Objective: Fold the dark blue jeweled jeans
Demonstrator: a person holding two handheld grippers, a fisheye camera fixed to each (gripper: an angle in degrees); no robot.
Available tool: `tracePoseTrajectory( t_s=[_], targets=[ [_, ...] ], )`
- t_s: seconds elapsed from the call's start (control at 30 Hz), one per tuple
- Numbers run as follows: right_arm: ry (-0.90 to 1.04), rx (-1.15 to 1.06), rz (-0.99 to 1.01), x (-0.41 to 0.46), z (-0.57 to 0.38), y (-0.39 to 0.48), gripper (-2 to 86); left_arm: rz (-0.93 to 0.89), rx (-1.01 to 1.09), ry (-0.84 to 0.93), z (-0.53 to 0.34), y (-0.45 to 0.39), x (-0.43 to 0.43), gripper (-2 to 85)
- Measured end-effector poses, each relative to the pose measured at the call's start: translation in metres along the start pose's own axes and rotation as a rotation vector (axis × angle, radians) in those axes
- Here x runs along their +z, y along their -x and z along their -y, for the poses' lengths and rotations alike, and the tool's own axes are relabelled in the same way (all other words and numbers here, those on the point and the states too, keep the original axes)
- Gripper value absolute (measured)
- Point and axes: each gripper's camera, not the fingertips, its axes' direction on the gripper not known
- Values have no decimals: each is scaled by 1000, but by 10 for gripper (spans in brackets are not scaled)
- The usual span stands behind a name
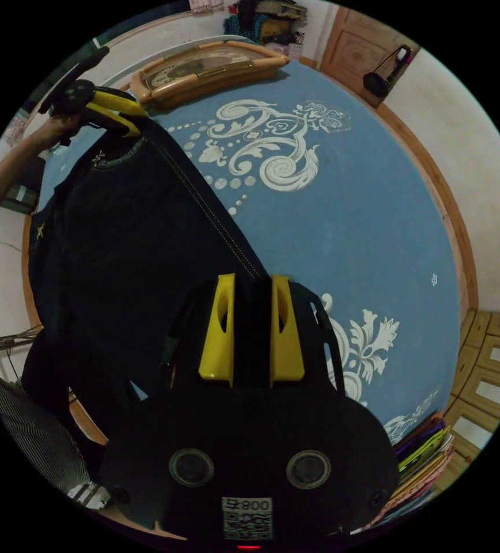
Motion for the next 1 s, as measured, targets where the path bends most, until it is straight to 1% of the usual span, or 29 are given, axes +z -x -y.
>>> tracePoseTrajectory(
  t_s=[0.07,0.2,0.4,0.47,0.57,0.73,1.0],
  targets=[
    [4,-5,26,2,1,4,98,-88,-22,8,2,-1,5,120],
    [34,-18,42,7,5,22,97,-103,-19,-7,-1,-13,10,100],
    [4,2,16,17,-4,58,88,-10,-24,-32,-10,-50,22,51],
    [-17,18,10,20,-10,70,81,49,-38,-40,-17,-65,26,36],
    [-33,29,-16,27,-18,93,65,81,-62,-69,-30,-81,31,28],
    [0,39,-83,40,-29,137,33,95,-99,-127,-57,-104,37,23],
    [-61,107,-79,38,-71,191,23,145,-99,-198,-108,-143,48,22]
  ],
)
